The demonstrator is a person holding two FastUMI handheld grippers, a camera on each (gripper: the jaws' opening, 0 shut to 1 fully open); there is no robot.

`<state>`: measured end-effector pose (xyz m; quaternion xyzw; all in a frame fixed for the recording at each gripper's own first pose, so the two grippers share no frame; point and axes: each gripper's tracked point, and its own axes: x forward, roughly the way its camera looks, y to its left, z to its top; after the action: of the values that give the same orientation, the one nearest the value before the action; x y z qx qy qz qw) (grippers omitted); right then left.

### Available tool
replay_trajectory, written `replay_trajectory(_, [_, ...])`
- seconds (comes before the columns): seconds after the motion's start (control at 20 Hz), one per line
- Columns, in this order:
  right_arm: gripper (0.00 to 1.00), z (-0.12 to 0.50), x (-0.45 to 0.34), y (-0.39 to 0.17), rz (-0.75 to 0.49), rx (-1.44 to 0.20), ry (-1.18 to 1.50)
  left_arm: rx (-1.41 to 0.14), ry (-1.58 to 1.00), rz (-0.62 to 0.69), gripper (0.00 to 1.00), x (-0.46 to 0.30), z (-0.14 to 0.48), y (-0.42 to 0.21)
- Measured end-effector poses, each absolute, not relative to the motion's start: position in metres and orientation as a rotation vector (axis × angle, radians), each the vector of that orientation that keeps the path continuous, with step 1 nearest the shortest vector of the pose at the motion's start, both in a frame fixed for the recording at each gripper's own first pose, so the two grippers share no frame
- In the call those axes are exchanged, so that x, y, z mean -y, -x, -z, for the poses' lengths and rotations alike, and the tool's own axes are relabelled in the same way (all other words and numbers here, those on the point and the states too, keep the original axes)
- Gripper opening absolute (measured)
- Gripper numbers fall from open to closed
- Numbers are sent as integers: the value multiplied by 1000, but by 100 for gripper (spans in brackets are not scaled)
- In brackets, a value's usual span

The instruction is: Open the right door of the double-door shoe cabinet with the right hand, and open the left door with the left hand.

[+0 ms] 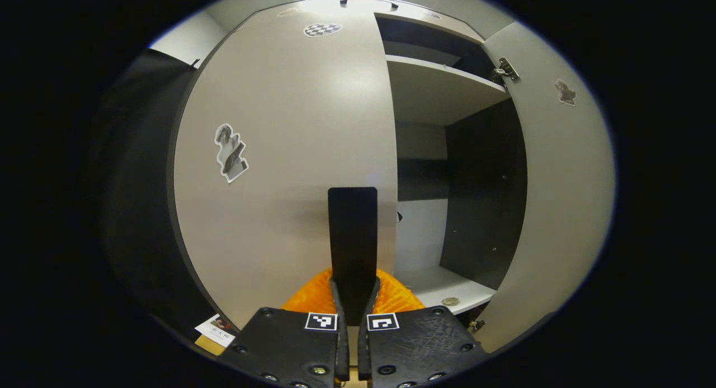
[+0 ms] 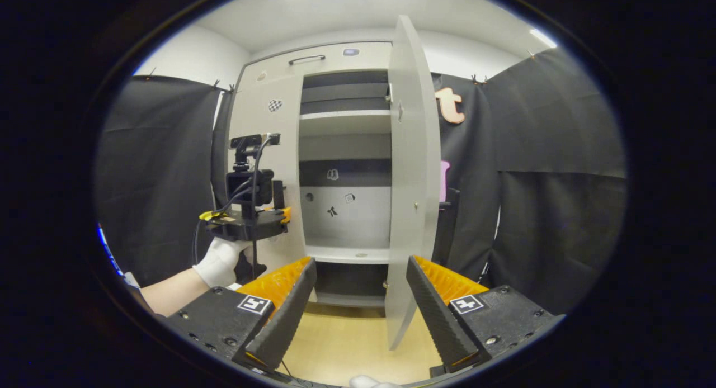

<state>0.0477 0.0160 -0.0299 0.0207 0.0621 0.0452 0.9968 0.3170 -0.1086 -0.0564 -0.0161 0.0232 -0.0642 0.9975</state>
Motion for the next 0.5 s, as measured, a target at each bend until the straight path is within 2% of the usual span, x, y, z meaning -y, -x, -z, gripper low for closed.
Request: replay_trajectory(0.5, [100,33,-43,-31,-143,-121,-44,-31,41,159,5,92,53,-270])
